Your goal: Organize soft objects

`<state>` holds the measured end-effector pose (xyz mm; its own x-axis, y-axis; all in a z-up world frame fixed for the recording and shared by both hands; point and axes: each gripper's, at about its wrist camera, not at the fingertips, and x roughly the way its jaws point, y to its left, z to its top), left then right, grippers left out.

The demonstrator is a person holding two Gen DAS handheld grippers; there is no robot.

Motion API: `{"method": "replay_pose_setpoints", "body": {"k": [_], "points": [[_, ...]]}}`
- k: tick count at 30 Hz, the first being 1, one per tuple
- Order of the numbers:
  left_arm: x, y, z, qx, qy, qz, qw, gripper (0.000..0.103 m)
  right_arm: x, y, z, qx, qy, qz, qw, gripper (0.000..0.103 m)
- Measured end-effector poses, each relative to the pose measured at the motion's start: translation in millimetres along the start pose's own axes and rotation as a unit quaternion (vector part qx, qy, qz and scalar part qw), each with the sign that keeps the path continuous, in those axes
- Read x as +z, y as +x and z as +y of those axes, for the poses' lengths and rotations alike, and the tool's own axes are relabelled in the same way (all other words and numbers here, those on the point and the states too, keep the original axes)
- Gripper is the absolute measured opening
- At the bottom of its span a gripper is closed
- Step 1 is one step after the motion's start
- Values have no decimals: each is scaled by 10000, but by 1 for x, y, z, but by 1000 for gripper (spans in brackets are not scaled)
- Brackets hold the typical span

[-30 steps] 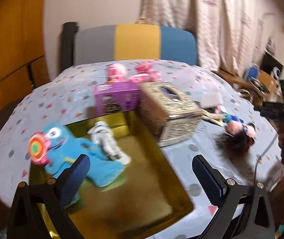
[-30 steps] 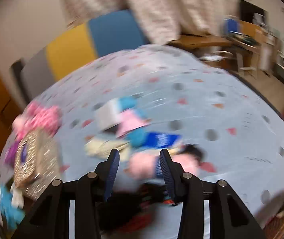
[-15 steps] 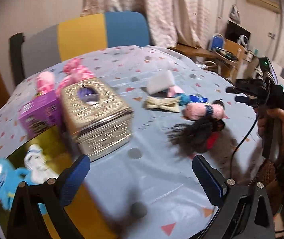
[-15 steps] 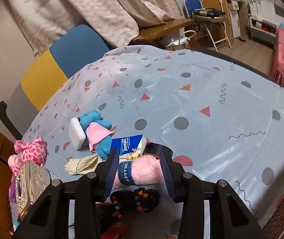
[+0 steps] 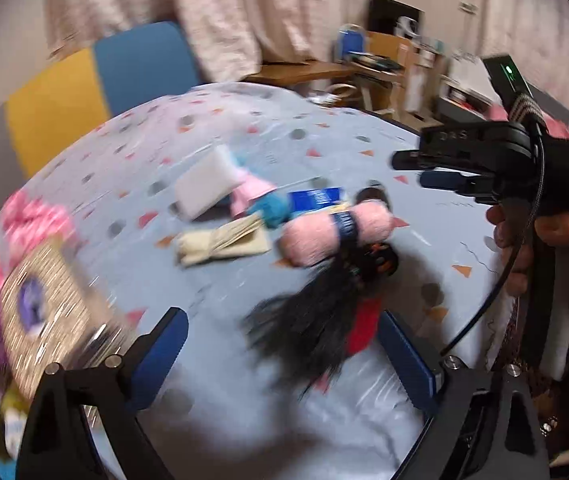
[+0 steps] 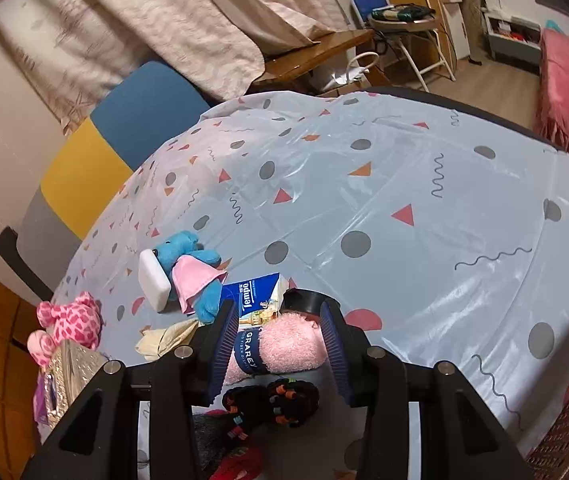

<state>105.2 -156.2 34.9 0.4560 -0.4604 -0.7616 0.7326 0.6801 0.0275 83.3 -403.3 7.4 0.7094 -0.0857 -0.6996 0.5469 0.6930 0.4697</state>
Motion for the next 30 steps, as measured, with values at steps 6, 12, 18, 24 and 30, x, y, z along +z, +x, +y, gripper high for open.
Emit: {"method": "replay_pose_setpoints", "body": {"k": [6, 12, 18, 24, 30], "points": [[31, 45, -30, -267, 795, 307, 9960, 93, 2, 0, -3, 78, 77, 13, 9999, 43], [43, 84, -45, -408, 1157, 720, 9898, 85, 3, 3, -6, 138, 171, 82, 9997, 43], [45, 121, -48, -636, 1067, 1250, 9843, 73, 2, 5, -5, 208, 183, 128, 9995, 43], [45, 141, -52, -873, 867, 1496, 9811, 34, 3, 6, -7, 180, 236, 139, 9995, 43], [39, 108, -42, -974, 406, 901, 9903, 32, 3, 7, -8, 200, 232, 137, 9994, 43]]}}
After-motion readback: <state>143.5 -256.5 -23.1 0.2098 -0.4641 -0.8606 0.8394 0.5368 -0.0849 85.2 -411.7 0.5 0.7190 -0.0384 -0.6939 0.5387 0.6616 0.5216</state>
